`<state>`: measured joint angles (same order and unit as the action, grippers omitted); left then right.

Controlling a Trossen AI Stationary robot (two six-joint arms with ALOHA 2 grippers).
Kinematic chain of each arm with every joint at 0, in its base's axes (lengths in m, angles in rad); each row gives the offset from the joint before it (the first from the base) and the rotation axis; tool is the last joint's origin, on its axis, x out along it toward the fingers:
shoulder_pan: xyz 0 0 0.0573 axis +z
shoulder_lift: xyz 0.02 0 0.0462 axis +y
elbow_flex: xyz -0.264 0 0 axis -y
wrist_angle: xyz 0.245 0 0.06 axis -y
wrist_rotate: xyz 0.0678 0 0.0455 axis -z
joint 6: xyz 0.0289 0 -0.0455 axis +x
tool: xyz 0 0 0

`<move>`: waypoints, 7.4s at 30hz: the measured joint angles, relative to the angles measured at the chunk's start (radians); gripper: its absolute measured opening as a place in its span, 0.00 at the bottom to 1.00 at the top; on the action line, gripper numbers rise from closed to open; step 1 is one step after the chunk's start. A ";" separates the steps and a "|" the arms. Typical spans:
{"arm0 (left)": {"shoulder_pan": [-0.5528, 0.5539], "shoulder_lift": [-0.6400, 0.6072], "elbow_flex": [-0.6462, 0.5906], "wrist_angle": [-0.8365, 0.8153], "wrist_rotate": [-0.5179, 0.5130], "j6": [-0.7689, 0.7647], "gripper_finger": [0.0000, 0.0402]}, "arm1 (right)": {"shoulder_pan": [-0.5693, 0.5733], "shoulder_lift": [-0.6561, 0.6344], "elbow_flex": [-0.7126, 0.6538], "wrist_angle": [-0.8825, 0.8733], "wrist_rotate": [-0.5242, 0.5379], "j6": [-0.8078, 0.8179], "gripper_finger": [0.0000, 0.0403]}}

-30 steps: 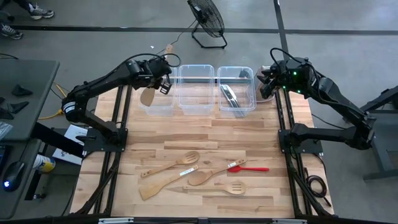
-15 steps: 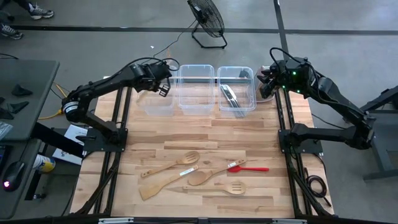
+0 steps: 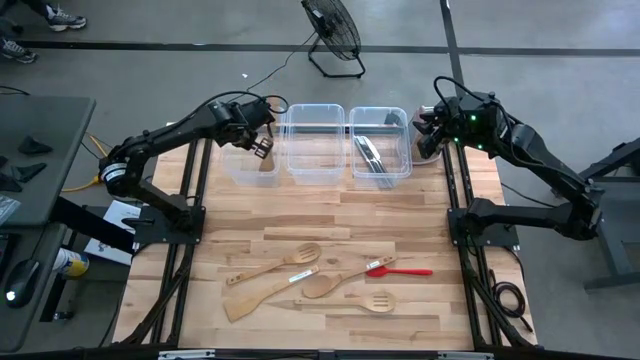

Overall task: Pick & Place Kitchen Items
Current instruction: Put the wooden slotted serving spoon into the left transparent bin

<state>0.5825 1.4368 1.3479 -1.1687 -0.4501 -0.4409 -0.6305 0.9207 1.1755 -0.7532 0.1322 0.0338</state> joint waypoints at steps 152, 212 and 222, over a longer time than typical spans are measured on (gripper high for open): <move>-0.943 0.215 -0.034 0.312 0.330 -0.526 0.16 | 0.000 -0.167 0.000 -0.286 -0.145 -0.196 0.51; -0.732 -0.101 -0.033 1.253 0.223 -0.049 0.16 | 0.000 -0.166 0.000 -0.227 -0.319 -0.213 0.51; -0.623 -0.219 -0.032 0.899 -0.266 -0.038 0.16 | 0.000 -0.164 0.000 -0.222 -0.300 -0.219 0.51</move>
<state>-0.0400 1.2179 1.3155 -0.2701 -0.7160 -0.4786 -0.6304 0.7567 1.1751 -0.9756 -0.1677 -0.1852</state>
